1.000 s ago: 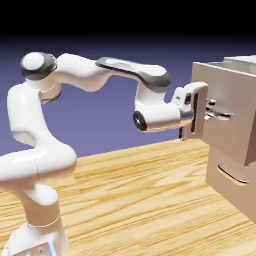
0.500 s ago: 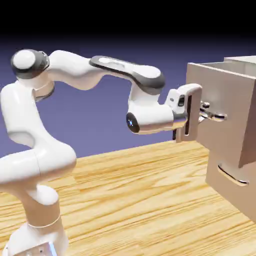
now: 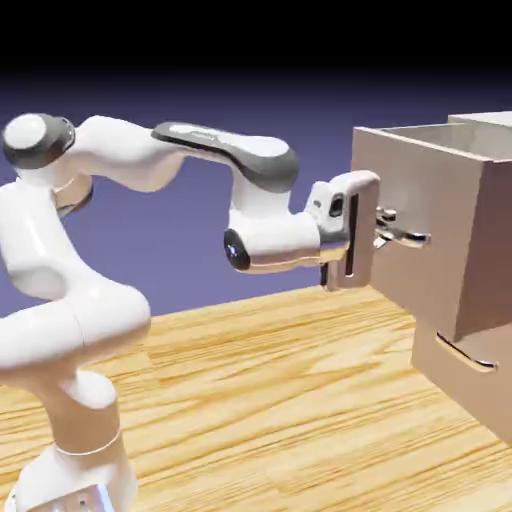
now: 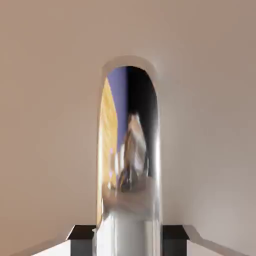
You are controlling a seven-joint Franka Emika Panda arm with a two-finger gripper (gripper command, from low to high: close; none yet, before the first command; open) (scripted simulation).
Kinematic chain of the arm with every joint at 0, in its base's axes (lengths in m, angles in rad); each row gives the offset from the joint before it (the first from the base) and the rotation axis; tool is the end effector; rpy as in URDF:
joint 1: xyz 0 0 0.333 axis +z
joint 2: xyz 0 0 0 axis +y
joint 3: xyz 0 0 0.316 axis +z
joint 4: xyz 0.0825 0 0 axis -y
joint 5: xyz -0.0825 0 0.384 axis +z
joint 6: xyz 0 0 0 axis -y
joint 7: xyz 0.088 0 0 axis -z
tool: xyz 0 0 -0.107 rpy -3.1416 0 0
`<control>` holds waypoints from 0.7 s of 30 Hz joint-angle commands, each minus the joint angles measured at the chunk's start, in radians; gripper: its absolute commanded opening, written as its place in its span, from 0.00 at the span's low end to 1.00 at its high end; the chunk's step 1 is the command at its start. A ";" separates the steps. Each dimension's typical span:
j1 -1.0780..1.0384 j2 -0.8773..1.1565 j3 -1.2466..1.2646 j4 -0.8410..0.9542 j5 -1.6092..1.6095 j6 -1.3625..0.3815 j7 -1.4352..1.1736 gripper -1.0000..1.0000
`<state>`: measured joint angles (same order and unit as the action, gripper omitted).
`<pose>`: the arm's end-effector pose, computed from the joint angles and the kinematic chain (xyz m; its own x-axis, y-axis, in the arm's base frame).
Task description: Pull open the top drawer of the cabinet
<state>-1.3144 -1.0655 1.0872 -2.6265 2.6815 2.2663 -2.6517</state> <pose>0.4160 -0.0626 0.4584 -0.0032 0.7085 0.7057 0.0004 -0.7057 0.7085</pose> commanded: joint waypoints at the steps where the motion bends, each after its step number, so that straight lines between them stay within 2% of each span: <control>1: -0.020 -0.036 0.015 -0.002 0.007 -0.017 0.034 0.00; 13: -0.209 -0.471 0.145 -0.039 0.072 -0.203 0.437 0.00; 21: -0.058 -0.212 0.053 -0.068 0.009 -0.101 0.191 0.00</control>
<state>-1.3733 -1.2778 1.1397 -2.6953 2.6892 2.1651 -2.4584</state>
